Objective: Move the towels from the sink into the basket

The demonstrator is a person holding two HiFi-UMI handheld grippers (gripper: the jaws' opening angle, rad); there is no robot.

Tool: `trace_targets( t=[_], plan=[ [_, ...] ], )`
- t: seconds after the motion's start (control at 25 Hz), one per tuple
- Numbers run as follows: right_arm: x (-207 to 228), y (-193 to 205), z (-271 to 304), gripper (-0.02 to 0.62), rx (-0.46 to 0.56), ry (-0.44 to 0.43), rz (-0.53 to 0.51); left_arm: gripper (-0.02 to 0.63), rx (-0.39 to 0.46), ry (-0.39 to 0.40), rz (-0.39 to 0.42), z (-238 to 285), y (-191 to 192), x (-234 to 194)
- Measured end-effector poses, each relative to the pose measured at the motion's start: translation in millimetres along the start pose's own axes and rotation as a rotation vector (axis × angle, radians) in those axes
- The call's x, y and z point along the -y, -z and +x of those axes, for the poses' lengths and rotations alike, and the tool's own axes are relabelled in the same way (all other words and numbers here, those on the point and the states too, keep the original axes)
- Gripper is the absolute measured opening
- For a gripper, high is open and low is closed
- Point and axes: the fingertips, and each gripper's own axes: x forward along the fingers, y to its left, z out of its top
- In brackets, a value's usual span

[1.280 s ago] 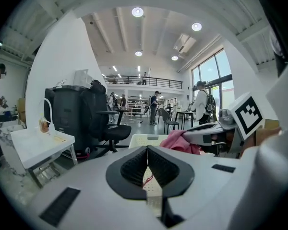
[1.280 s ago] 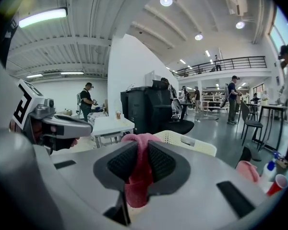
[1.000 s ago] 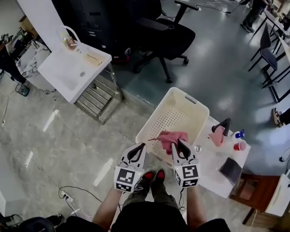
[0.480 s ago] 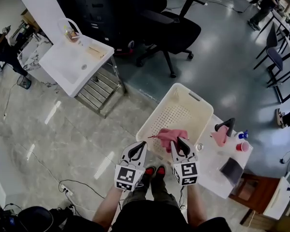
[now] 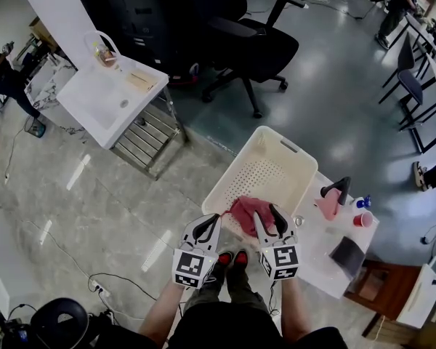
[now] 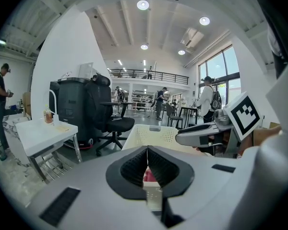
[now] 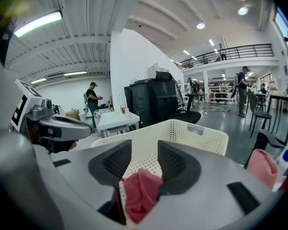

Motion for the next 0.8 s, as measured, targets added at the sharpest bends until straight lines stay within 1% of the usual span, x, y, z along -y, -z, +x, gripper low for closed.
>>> trace_targets(
  t=[0.24, 0.48, 0.72, 0.8],
  plan=[
    [2, -3, -4, 0.17, 0.004, 0.014, 0.0, 0.008, 0.001, 0.0, 0.007, -3, 0, 0],
    [1, -10, -14, 0.169, 0.021, 0.044, 0.0, 0.008, 0.023, 0.015, 0.026, -7, -12, 4],
    [8, -22, -36, 0.169, 0.058, 0.096, 0.002, 0.008, 0.044, 0.055, 0.05, -9, -22, 17],
    [11, -25, -45, 0.163, 0.069, 0.115, 0.005, 0.008, 0.063, 0.073, 0.059, -8, -32, 23]
  ],
)
